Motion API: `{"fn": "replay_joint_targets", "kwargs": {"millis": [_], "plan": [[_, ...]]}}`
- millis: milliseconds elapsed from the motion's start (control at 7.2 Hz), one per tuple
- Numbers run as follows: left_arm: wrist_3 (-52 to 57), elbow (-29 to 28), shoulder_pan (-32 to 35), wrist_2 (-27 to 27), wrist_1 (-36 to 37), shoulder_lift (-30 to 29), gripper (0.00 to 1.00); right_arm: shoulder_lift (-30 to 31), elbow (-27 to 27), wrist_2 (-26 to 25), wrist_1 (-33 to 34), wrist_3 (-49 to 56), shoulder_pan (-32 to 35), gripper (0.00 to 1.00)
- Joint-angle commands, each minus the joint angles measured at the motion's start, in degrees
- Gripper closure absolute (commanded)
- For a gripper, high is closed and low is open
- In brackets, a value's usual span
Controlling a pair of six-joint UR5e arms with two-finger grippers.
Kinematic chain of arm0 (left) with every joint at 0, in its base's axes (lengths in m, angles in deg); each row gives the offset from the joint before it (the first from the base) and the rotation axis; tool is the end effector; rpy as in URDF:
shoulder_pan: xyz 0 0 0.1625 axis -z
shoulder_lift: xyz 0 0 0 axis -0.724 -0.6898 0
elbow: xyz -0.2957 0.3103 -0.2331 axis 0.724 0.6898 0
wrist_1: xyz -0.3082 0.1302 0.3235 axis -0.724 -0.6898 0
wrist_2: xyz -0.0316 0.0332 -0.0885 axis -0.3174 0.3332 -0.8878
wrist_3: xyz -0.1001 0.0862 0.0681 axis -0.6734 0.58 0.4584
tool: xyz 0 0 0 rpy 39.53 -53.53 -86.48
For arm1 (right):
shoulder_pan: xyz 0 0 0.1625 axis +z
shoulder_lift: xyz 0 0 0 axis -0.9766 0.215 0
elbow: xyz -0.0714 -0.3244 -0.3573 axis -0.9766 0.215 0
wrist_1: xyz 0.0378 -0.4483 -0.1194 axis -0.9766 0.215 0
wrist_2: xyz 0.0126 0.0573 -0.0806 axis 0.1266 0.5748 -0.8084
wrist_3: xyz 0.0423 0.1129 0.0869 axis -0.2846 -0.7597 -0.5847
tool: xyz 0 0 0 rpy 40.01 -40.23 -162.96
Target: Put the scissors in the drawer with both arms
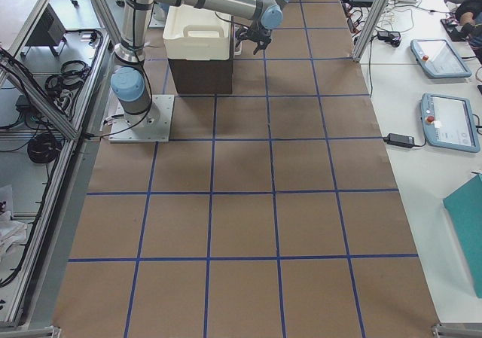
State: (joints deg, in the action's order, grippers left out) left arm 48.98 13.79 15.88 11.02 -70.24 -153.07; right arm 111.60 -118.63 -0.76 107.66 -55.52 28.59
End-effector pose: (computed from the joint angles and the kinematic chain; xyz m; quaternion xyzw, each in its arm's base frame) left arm 0.2505 -0.7296 0.1816 0.6951 0.7154 0.0350 0.0617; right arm 0.3231 -0.5813 0.2555 -0.6808 -0.6969 -0.1533 0.1652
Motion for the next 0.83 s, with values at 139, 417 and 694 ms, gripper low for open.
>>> {"fn": "replay_joint_targets", "kwargs": {"millis": [139,417,694], "plan": [[-0.36,0.10,3.37,-0.37,-0.91,4.10,1.00,0.09,0.32,-0.72,3.74,5.15,-0.09,0.00],[-0.54,0.19,6.01,-3.45,-1.00,5.60,1.00,0.00,0.58,-0.99,5.32,5.96,-0.09,0.00],[-6.48,0.28,9.60,-3.02,-1.17,6.48,1.00,-0.09,0.58,-1.07,7.61,7.10,-0.17,0.00]]}}
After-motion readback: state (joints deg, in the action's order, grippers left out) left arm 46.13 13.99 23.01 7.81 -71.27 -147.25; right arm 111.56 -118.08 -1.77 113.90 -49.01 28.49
